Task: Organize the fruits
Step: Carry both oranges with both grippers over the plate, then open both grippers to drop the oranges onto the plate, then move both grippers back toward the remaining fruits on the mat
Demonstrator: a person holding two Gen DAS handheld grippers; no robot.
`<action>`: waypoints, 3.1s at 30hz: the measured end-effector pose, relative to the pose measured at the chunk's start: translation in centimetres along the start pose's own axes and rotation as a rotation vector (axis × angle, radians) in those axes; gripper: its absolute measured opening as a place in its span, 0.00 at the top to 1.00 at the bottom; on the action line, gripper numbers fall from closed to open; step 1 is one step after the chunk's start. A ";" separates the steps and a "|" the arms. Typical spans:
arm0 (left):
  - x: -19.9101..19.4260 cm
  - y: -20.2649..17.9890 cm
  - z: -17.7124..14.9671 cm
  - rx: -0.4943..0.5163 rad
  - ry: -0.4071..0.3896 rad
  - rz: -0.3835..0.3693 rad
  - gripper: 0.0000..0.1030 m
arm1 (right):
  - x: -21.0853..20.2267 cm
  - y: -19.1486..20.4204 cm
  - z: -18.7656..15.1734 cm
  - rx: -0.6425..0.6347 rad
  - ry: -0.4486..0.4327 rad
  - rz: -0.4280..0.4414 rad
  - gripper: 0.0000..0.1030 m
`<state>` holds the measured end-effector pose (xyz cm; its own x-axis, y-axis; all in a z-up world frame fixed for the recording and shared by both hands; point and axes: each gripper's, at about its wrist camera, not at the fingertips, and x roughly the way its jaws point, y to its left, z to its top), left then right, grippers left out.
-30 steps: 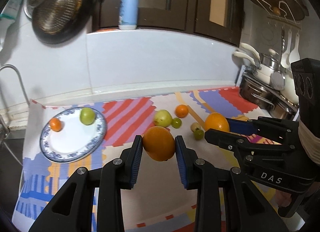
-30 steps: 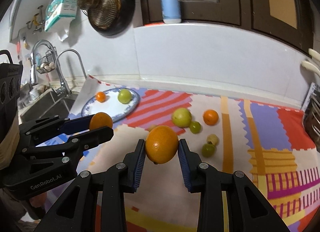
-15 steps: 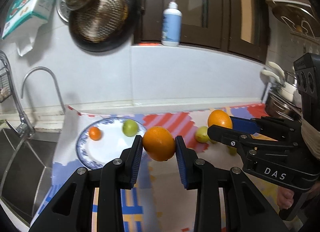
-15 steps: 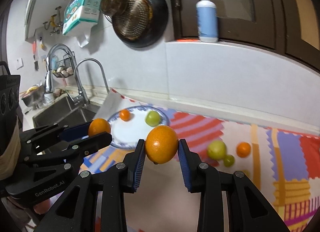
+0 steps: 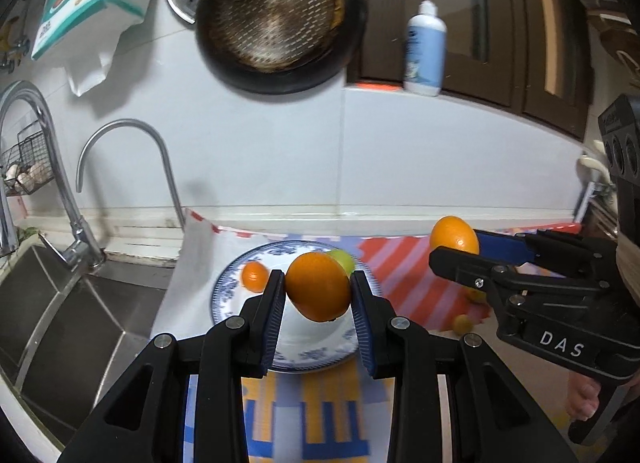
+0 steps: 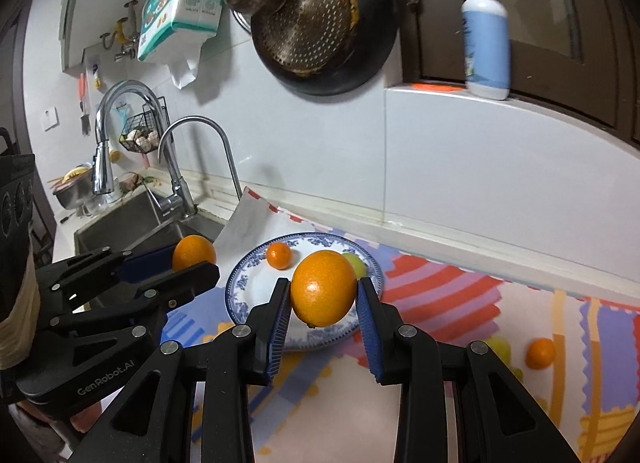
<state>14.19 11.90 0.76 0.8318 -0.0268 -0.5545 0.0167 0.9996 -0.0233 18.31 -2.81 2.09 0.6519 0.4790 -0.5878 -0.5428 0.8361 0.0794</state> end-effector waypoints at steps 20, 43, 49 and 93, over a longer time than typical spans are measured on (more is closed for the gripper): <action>9.7 4.8 -1.6 -0.063 0.182 0.033 0.68 | 13.0 0.0 -0.2 0.001 0.211 0.033 0.67; 15.0 5.2 -3.5 -0.054 0.298 0.020 0.68 | 18.5 -0.9 -2.0 0.020 0.324 0.046 0.67; 15.5 5.3 -3.7 -0.057 0.317 0.026 0.68 | 18.8 -1.0 -2.3 0.022 0.338 0.041 0.67; -3.3 -4.3 -0.2 -0.013 -0.001 -0.026 0.28 | -5.4 -3.6 -3.0 0.122 -0.018 -0.193 0.38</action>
<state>11.24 7.66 2.54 0.8316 -0.0532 -0.5528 0.0314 0.9983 -0.0488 15.14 -9.17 2.58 0.7473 0.3112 -0.5871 -0.3399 0.9382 0.0647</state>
